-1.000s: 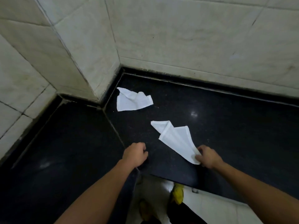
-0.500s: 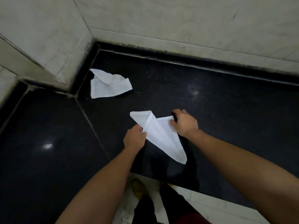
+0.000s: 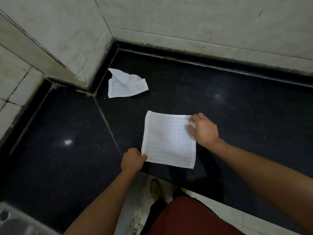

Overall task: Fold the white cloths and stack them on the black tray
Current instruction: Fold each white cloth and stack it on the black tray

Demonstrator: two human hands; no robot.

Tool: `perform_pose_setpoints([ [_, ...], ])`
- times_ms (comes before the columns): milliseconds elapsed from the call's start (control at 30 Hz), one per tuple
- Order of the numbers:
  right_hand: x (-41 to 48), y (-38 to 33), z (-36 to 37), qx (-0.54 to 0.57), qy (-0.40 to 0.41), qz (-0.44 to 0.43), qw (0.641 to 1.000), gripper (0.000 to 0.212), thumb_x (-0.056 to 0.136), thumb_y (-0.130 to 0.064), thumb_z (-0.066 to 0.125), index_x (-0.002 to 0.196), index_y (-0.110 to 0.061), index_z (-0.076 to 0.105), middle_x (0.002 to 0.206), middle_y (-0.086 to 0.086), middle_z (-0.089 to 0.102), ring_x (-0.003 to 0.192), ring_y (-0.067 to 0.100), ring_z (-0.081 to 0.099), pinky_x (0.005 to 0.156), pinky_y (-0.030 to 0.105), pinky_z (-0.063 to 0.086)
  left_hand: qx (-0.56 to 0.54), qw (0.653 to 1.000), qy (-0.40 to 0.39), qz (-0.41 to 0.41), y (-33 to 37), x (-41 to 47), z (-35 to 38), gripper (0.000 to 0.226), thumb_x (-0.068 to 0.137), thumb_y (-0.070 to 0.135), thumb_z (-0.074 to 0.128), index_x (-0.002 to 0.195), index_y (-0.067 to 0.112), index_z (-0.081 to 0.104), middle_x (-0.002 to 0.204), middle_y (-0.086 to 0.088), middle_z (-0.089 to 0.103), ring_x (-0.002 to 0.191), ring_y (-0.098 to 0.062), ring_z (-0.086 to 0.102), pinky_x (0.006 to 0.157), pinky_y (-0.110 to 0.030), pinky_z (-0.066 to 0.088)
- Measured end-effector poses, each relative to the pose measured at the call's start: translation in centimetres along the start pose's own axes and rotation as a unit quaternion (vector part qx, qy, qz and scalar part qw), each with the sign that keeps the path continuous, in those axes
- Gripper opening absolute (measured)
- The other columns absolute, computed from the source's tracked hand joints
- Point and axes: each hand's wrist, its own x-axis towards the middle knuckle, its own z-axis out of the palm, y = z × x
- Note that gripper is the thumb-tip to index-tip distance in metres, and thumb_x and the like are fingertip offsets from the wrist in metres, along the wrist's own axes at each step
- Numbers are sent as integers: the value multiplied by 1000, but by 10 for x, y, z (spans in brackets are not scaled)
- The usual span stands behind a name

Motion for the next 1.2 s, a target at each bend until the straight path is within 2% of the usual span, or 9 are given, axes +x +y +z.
perform_pose_setpoints([
  [100,-41,-19,9,-7,-101,-104,989,19,92,-40,53,100,-24,61,100,-7,60,92,15,61,74,32,51,-83,997,11,4,-4,-6,0,18,79,12,72,71,10,56,73,-6,62,68,-21,62,58,-31,51],
  [200,-82,-28,28,-78,-210,-142,964,40,87,-55,54,113,-25,57,114,-4,56,108,16,52,82,35,49,-186,982,12,-11,-7,-14,-1,16,82,6,71,88,7,56,84,-10,64,69,-23,65,50,-26,50],
  [333,-117,-25,50,-158,-168,-157,960,67,71,-69,62,117,-20,60,121,3,59,115,23,54,76,34,52,-229,972,7,46,-20,-21,-1,16,89,5,63,95,12,50,87,-14,60,69,-24,62,48,-22,50],
  [467,-134,-34,60,-198,-144,-162,956,75,65,-68,67,120,-18,57,112,5,61,103,24,57,74,37,52,-116,984,-55,121,-45,-21,0,12,91,8,59,82,15,58,81,-10,63,74,-23,63,60,-33,58],
  [567,-141,-42,62,-198,-165,-124,958,61,84,-52,60,131,-15,48,117,7,58,111,26,53,87,40,45,-13,982,-103,161,-57,-21,-1,7,85,11,67,83,18,67,75,3,62,74,-12,61,63,-17,49],
  [700,-159,-45,75,-204,-119,-180,955,30,71,-32,75,96,-18,67,82,1,64,76,21,62,62,33,50,114,959,-145,217,-70,-21,-5,25,79,18,71,102,17,61,91,0,60,78,-9,58,68,-17,45],
  [800,-169,-39,73,-180,-62,-183,965,17,67,-32,68,78,-21,62,75,-2,57,69,18,56,58,31,46,181,933,-139,279,-67,-23,-10,19,82,15,66,100,17,60,101,-3,60,82,-11,57,72,-22,48],
  [967,-151,-35,34,-68,-47,-82,993,8,76,-21,60,84,-20,59,81,-2,64,75,21,61,71,31,40,192,919,-88,333,-41,-19,-33,7,84,17,64,82,12,67,92,2,54,83,-15,58,69,-28,48],
  [1200,-72,-20,-9,139,-9,141,980,3,84,-24,68,87,-23,68,88,-8,67,83,13,61,71,28,46,89,963,-29,254,9,30,-63,17,82,17,69,74,2,69,75,-14,67,73,-24,62,66,-33,48],
])
